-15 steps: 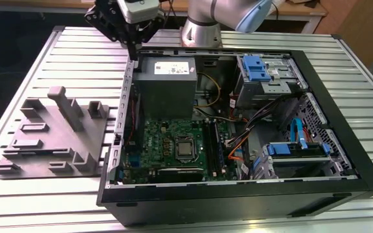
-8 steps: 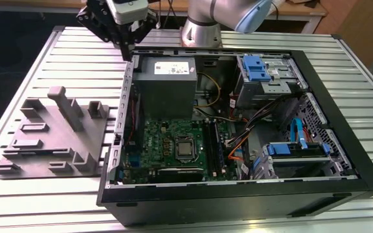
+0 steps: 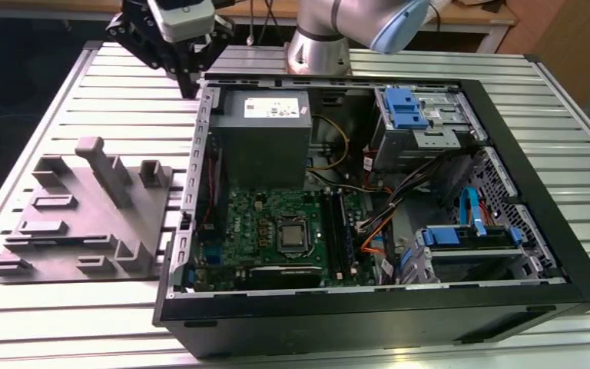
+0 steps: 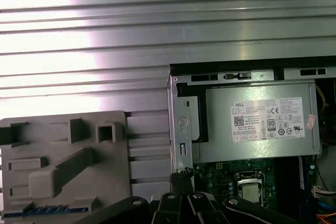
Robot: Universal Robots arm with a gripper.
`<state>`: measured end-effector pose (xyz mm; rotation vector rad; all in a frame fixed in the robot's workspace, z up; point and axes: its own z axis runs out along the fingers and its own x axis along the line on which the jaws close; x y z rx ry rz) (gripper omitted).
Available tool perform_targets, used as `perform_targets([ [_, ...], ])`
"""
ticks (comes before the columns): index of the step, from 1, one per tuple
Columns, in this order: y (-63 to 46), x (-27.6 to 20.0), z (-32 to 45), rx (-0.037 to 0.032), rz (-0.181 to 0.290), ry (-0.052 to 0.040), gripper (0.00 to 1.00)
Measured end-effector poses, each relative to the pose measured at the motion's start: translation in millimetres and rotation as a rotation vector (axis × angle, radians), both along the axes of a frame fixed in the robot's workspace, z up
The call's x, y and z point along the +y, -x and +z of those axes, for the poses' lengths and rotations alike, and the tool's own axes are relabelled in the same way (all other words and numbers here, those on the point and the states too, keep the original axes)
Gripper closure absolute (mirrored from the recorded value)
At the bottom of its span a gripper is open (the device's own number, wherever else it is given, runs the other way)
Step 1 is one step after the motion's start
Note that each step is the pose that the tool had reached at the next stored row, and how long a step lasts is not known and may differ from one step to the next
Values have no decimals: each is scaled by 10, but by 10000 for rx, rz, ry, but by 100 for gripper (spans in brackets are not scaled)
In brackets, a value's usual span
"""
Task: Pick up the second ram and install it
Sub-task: 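Reach for the second ram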
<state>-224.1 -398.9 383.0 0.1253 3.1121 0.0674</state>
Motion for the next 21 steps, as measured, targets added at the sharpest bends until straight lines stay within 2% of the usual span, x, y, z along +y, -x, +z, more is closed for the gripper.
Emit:
perform_targets([
  [9, 155, 0, -35, 0, -14, 4, 90],
  [14, 201, -1, -49, 0, -16, 4, 90],
  [21, 266, -30, -68, -1, -16, 3, 90],
])
